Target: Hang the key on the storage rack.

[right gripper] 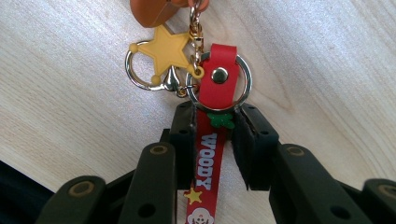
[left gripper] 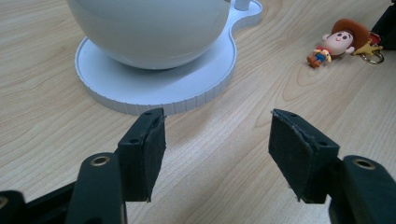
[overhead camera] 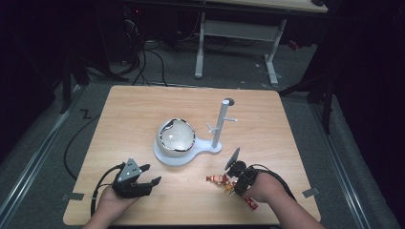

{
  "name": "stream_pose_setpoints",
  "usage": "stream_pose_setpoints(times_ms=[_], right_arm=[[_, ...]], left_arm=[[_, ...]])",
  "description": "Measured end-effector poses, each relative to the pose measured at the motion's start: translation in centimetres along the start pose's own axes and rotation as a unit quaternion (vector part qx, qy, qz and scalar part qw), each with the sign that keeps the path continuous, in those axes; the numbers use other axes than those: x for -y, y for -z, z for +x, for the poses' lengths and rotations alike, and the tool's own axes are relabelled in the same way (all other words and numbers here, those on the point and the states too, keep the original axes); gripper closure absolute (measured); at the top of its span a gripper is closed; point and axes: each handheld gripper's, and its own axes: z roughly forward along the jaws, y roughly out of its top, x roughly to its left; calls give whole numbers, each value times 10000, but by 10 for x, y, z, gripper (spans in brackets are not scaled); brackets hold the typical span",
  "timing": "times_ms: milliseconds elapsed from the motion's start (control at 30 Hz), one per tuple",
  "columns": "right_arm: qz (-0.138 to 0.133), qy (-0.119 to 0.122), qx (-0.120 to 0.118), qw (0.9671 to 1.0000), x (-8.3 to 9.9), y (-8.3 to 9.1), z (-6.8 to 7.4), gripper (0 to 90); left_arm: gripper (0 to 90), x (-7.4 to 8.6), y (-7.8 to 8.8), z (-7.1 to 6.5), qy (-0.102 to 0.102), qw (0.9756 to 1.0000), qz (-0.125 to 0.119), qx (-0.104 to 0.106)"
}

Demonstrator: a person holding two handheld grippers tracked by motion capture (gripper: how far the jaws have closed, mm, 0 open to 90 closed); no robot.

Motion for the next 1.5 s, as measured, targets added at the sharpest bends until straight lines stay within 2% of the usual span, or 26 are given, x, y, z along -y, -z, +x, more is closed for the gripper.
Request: stream_pose_setpoints(times_ms=[167,200,367,400,433,467,533,633,667,700,733,867,1000,1167,1333,1433,1467,1500], right_arm=[[-1,184,43,9998,0,0,1,719],[102,389,77,9992,0,1,2,720],[275,529,143,9981,0,10,5,723],[360,564,182,9976,1,17,5,725],[360,564,182,9976,1,17,5,725],[407,563,217,9973,2,25,4,727],[406,603,215,9971,2,28,3,728],[448,559,257,9971,3,42,2,730],[430,610,271,9968,3,46,2,730],[418,644,361,9964,3,57,2,731],[418,644,361,9964,3,57,2,731],[323,620,574,9959,3,78,2,732],[340,639,646,9953,4,87,3,734],[414,757,820,9929,5,103,8,735],[209,710,960,9926,4,129,7,736],[54,641,1026,9926,4,142,3,737],[-26,551,1032,9931,3,150,-1,737],[-26,551,1032,9931,3,150,-1,737]], left_arm=[[370,0,0,0,0,10000,4,-11],[370,0,0,1,15,10000,6,-19],[370,1,0,1,26,10000,14,-30],[370,1,0,1,11,10000,20,-32],[370,1,0,1,11,10000,20,-32],[370,1,0,1,1,10000,20,-26],[370,1,0,1,-3,10000,10,-28],[370,0,1,1,6,10000,-6,-31],[370,1,1,1,14,10000,-14,-32],[370,0,1,2,15,10000,-14,-31],[370,0,1,2,15,10000,-14,-31],[370,0,1,2,17,10000,-19,-30],[370,0,1,2,15,10000,-10,-29],[370,0,0,1,8,10000,5,-21],[370,0,0,2,22,10000,-6,-25],[370,0,0,1,20,10000,0,-23],[370,0,0,1,14,10000,6,-25],[370,0,0,1,8,10000,10,-22]])
